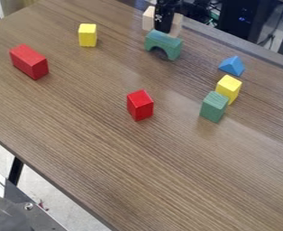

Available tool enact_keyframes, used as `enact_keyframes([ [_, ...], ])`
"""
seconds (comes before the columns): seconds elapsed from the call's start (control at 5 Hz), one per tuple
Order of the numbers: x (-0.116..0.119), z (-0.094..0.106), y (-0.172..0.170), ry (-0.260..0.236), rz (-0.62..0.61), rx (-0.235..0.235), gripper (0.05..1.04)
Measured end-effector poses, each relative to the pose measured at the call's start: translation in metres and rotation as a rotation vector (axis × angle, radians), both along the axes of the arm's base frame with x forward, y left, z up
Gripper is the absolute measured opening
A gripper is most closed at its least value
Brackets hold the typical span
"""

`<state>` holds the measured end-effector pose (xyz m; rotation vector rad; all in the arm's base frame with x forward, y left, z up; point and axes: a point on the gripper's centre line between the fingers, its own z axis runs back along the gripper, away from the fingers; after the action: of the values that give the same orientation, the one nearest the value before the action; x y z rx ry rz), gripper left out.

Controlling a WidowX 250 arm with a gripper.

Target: Put the white arch on top of the green arch

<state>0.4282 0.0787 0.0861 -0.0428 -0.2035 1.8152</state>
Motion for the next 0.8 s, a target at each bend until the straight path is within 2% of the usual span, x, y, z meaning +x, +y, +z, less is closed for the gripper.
enact_keyframes([
  [0.4, -0.001, -0.0157, -0.0047, 0.027, -0.056, -0.03, 0.58],
  [0.8, 0.0007, -0.0161, -0.0047, 0.025, -0.077, -0.027, 0.58],
])
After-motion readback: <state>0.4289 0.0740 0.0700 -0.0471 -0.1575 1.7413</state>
